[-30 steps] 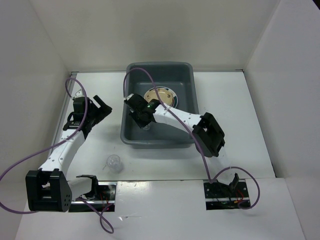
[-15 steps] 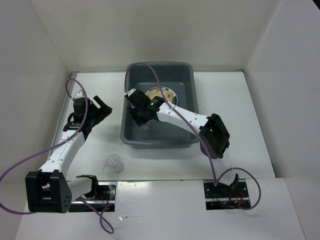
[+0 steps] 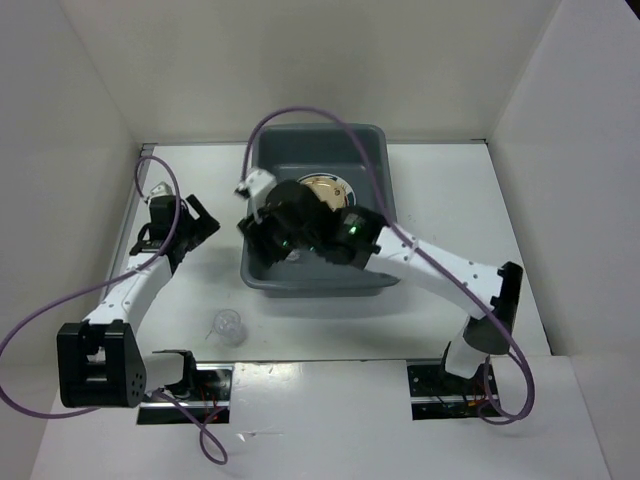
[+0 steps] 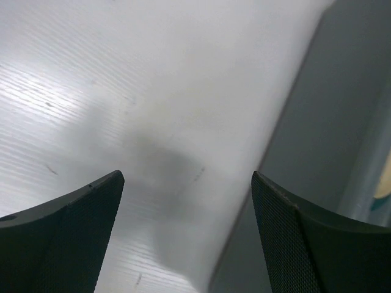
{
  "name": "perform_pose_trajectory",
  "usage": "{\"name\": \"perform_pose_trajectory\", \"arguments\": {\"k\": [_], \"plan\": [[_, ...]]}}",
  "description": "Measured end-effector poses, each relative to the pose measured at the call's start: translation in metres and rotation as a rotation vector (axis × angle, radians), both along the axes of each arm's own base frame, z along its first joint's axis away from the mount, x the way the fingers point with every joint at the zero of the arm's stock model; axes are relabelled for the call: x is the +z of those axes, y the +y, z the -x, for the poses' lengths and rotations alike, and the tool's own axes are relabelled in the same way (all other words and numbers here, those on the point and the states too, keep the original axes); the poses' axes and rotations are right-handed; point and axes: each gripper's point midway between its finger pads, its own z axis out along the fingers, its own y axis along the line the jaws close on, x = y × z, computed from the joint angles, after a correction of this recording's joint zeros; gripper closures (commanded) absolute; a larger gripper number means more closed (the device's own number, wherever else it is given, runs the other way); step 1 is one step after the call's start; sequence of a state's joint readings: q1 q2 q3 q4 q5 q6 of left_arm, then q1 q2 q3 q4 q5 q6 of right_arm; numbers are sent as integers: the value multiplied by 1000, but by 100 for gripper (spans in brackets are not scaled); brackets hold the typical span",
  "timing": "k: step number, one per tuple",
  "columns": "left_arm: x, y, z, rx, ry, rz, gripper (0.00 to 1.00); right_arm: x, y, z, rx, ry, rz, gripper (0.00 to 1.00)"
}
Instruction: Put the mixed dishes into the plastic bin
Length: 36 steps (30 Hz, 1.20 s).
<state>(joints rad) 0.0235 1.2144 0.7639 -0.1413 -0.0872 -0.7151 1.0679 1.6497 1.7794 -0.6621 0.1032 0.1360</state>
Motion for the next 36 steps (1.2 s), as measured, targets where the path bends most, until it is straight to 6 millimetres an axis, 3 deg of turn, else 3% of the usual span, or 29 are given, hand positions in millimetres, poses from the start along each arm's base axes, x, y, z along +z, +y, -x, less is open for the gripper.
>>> {"name": "perform_pose_trajectory", "arguments": {"k": [4,8,16,25,30,36], "plan": [[-9,25,0,71,28,-16,8,-33,43,68,188,51,53,44],[-5,48,1,134,33,-38,5,-82,63,100,280,113,147,44],[25,91,-5,242,-13,-104,3,-138,77,112,345,198,239,50],[14,132,11,366,40,-112,3,-197,96,135,426,273,335,52],[14,131,11,359,39,-107,3,-212,106,149,464,277,359,52],[6,127,13,344,53,-93,2,-205,119,154,484,249,340,54]]}}
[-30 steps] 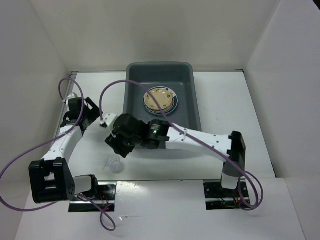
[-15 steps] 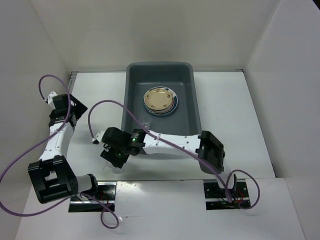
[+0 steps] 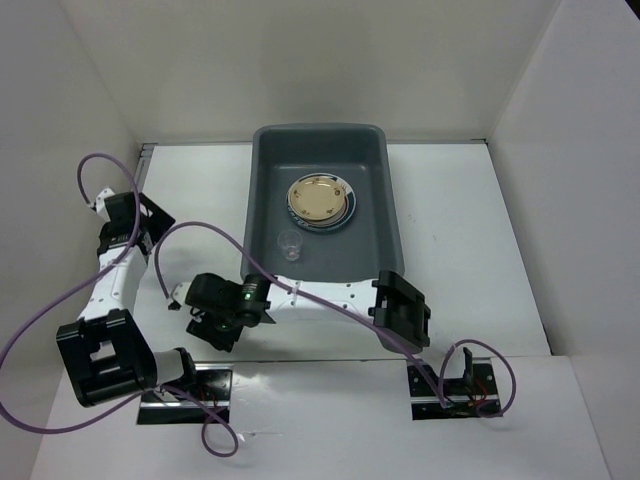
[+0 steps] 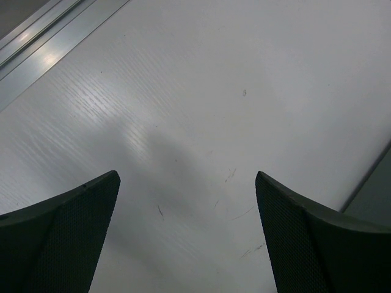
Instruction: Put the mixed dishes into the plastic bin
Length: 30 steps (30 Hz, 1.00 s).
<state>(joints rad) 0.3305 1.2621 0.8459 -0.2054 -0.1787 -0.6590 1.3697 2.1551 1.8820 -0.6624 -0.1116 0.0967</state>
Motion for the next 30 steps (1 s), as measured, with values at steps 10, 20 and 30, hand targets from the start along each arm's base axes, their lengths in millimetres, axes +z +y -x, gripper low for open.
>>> {"name": "perform_pose_trajectory", "arguments": {"k": [10,20,30], "plan": [[-1,-5,-1,-21,-6,16,2,2,6,-4,1,-62,-2,60],[-9,-10,1,-40,4,35,2,-44,13,-20,-25,-121,77,61],[-16,-11,-4,-51,7,47,2,-42,16,-27,-27,-157,76,98]]}}
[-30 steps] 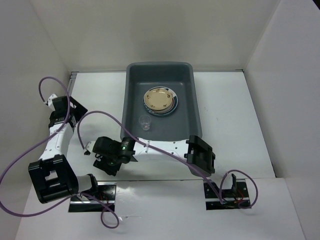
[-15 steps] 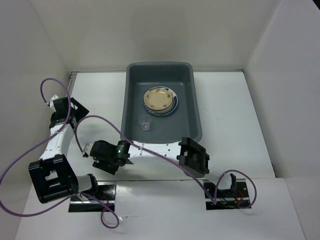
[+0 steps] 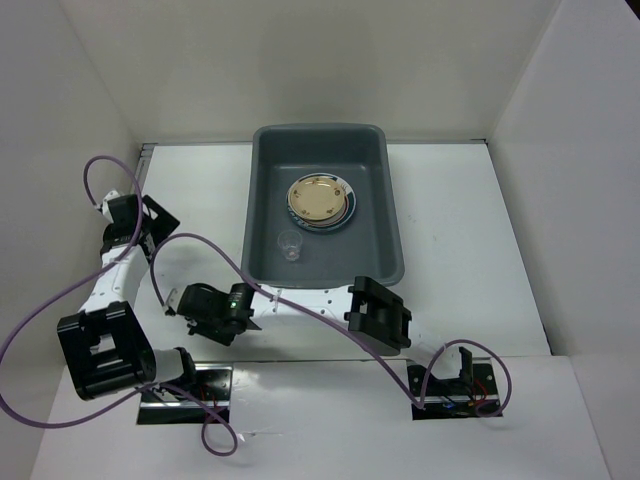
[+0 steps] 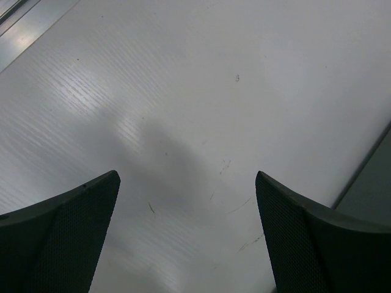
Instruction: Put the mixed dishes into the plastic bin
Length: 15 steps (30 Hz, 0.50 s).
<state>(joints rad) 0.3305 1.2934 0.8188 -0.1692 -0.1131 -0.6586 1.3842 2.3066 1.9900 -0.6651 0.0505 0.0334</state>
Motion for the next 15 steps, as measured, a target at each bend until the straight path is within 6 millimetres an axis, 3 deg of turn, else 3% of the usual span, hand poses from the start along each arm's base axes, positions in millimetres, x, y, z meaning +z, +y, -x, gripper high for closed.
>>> {"name": "perform_pose_trajectory", "arguments": {"k": [10,13,15], "plan": [[-3,-2,-4,-14,-4,11,2,5,-8,-7,-23,-37,21,98],[-3,-2,-5,-16,-6,13,2,27,-12,-8,-24,-49,4,98],[-3,-3,-5,-19,-7,15,2,55,-14,-9,-27,-64,-40,98]]}}
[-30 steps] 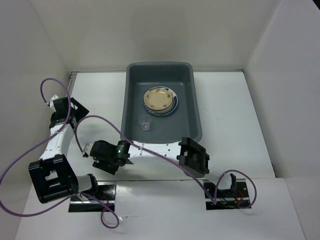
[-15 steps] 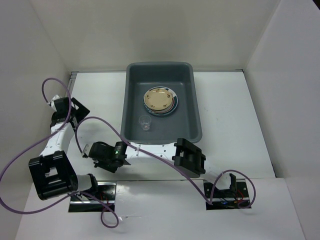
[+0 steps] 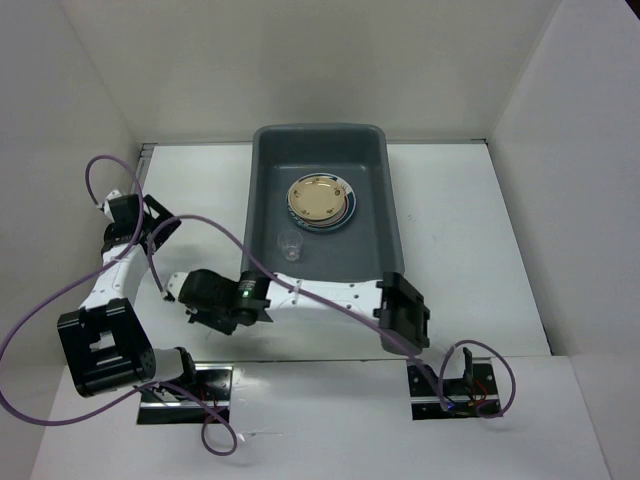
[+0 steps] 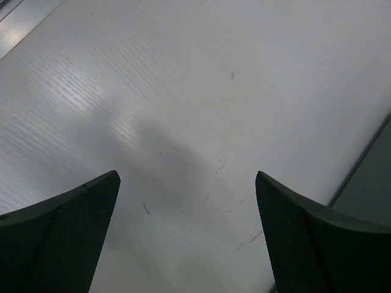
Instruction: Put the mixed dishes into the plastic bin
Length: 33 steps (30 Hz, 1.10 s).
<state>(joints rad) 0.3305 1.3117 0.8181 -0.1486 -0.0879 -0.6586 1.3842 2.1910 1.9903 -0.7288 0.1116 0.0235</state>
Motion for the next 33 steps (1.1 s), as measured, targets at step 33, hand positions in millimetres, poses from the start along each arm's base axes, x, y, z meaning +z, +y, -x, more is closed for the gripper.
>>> {"name": "perform_pose_trajectory", "arguments": {"k": [33], "plan": [[2,-6,-4,-26,-24,20,2,113,-133,-246,-533,-104,-234,98]]}}
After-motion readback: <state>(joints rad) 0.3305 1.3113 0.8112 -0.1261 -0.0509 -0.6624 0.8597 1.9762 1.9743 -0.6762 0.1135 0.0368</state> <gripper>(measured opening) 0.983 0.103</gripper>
